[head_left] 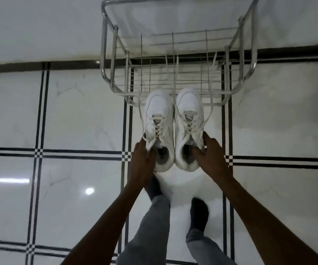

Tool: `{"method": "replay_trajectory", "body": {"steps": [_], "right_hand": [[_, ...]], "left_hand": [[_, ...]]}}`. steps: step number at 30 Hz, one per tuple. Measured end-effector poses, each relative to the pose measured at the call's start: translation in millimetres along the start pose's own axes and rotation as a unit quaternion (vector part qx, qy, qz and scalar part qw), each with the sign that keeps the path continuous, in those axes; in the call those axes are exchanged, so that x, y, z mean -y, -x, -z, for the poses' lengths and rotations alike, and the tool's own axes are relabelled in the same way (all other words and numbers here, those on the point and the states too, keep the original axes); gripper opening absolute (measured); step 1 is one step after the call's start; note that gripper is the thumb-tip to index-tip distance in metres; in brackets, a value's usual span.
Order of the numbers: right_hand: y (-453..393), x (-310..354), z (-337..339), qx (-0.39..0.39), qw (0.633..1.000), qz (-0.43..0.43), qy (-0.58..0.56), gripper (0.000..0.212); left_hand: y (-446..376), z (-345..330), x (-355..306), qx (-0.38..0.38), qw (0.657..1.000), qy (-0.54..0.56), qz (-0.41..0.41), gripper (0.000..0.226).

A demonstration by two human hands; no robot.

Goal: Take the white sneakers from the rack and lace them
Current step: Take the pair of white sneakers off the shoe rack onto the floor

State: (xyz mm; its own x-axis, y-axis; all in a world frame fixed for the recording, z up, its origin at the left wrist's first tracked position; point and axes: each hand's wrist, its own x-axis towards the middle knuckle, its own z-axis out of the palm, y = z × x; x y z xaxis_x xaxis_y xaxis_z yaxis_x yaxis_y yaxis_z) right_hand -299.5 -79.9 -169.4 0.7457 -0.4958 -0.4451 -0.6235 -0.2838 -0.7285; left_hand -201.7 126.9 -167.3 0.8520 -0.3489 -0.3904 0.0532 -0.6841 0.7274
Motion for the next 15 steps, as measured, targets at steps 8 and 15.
{"method": "replay_trajectory", "body": {"steps": [8,15], "right_hand": [[14,-99,-85,0.029,0.998,-0.048,-0.004,0.042],[-21,-201,-169,0.025,0.994,-0.101,0.02,0.029]], "left_hand": [[18,-61,112,0.034,0.997,-0.015,0.071,0.029],[-12,-136,229,0.064,0.995,-0.017,0.079,0.041]]}}
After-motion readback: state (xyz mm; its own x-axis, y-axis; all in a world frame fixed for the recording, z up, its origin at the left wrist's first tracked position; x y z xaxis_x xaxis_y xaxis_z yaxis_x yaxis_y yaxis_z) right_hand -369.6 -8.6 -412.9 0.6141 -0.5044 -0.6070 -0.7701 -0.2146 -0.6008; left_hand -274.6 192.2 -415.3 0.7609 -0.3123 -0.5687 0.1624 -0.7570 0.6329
